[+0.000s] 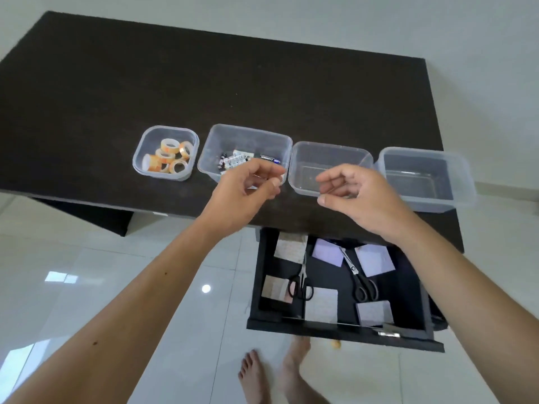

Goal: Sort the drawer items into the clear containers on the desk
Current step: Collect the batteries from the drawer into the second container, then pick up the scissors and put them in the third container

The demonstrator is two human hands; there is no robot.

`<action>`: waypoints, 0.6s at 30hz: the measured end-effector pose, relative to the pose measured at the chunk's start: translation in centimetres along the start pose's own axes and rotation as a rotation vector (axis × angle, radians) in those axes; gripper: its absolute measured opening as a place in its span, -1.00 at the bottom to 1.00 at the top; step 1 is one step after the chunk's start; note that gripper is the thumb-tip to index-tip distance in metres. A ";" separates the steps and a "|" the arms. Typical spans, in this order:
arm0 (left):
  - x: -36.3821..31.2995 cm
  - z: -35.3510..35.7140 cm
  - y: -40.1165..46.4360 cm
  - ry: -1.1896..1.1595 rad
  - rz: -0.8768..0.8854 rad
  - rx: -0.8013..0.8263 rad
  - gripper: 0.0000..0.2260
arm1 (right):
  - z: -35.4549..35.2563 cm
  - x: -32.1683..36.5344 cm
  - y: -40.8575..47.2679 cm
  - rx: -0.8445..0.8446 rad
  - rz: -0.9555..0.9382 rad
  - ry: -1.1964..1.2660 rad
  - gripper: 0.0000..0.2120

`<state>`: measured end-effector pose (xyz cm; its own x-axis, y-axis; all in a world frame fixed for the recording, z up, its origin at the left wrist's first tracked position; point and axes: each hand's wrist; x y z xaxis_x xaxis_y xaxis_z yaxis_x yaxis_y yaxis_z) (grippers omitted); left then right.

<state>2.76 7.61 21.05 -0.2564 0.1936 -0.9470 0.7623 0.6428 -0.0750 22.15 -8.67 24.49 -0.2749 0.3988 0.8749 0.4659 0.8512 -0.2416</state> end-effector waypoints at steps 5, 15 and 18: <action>2.8 6.2 -3.3 0.018 -0.047 0.165 -0.83 | -2.2 -6.2 -5.6 -0.032 0.119 0.020 -0.79; 8.8 14.6 -6.3 0.348 -0.234 0.254 -0.87 | -1.1 -19.2 -10.1 0.020 0.255 -0.026 -0.82; 10.2 15.9 -6.7 0.519 -0.208 0.264 -0.84 | -0.1 -21.6 -10.0 0.000 0.265 -0.038 -0.80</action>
<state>4.48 -6.54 6.87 -0.6205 0.4617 -0.6339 0.7697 0.5134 -0.3795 23.50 -25.87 8.08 -0.1750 0.6201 0.7647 0.5258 0.7155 -0.4599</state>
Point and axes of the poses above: each hand's wrist, its own y-axis towards the middle knuckle, its own z-axis out of the palm, x = y × z, and after that the axes turned 3 degrees about y, right-handed
